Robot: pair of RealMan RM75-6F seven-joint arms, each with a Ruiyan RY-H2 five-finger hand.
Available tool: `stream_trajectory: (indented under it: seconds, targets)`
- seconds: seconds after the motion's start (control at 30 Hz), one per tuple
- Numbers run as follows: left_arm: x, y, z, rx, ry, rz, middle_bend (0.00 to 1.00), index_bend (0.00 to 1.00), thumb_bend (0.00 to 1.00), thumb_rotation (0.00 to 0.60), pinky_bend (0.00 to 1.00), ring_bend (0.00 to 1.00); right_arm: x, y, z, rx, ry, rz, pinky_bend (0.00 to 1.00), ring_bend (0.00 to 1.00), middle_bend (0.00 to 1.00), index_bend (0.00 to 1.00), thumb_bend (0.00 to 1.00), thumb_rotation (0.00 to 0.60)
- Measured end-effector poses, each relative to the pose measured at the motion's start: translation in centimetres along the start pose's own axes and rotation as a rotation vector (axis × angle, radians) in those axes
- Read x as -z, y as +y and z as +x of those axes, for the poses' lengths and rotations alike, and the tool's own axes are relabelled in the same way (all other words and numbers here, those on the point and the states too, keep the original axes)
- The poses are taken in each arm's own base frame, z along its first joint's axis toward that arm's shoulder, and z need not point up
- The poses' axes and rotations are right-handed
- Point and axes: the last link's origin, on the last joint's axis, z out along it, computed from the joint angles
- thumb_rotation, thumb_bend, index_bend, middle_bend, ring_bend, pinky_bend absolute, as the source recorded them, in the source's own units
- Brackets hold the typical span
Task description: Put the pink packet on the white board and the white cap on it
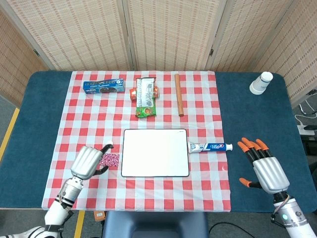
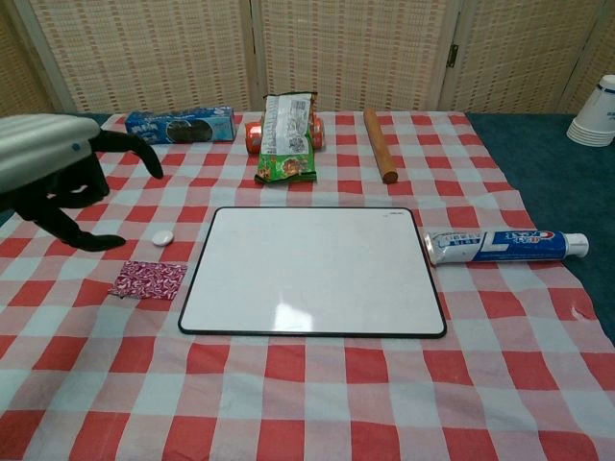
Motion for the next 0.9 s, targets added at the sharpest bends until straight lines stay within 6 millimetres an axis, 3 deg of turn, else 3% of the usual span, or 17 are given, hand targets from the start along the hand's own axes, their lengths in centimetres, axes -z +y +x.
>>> stream_trajectory:
  seconds: [0.17, 0.27, 0.67, 0.9]
  targets:
    - [-2.4, 2.9, -4.0, -0.053, -0.130, -0.011, 1.00, 0.31, 0.22, 0.600, 1.00, 1.00, -0.1, 0.3, 0.1, -0.007, -0.008, -0.009, 0.08, 0.00, 0.00, 0.00, 0.00, 0.547]
    - [-3.5, 3.1, -5.0, -0.051, -0.158, -0.001, 1.00, 0.32, 0.22, 0.600, 1.00, 1.00, -0.1, 0.5, 0.2, -0.013, -0.006, -0.010, 0.08, 0.00, 0.00, 0.00, 0.00, 0.547]
    - [-4.6, 0.8, -4.5, -0.015, -0.184, 0.063, 1.00, 0.32, 0.23, 0.600, 1.00, 1.00, -0.4, 0.2, 0.1, -0.008, -0.016, -0.003, 0.08, 0.00, 0.00, 0.00, 0.00, 0.548]
    - [-4.6, -0.4, -5.2, 0.041, -0.278, 0.109, 1.00, 0.31, 0.23, 0.600, 1.00, 1.00, -0.4, 0.3, 0.1, -0.012, -0.015, -0.004, 0.08, 0.00, 0.00, 0.00, 0.00, 0.548]
